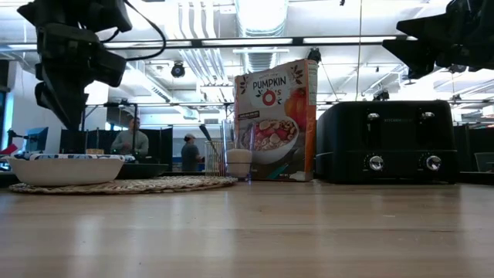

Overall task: Arrange a breakfast setting
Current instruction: Remove the white bowl from the brown placemat

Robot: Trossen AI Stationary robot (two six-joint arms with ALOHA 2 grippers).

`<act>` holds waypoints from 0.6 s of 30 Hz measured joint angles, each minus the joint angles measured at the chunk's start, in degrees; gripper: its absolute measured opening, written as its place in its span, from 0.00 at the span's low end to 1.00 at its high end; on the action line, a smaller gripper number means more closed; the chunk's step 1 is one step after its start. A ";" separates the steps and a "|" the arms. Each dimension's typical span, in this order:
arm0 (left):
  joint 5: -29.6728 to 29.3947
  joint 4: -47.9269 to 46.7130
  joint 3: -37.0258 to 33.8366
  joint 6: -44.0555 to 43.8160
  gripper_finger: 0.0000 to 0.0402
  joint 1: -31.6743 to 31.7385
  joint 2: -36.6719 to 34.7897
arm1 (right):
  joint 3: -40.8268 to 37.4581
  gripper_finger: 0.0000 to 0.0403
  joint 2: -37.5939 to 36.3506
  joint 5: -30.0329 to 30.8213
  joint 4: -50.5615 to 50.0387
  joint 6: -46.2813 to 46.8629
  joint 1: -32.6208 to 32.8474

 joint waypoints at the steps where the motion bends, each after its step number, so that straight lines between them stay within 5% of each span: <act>1: 0.11 0.33 -0.10 0.39 0.30 -0.53 0.58 | 0.00 0.65 0.00 -0.01 -0.02 -0.01 0.01; 8: -2.37 2.89 -0.04 1.22 0.44 -3.71 5.73 | -0.01 0.65 0.00 0.00 -0.01 -0.02 0.00; 18: -10.02 4.58 1.38 0.99 0.45 -5.85 13.31 | -0.02 0.65 0.00 0.00 0.00 -0.01 0.00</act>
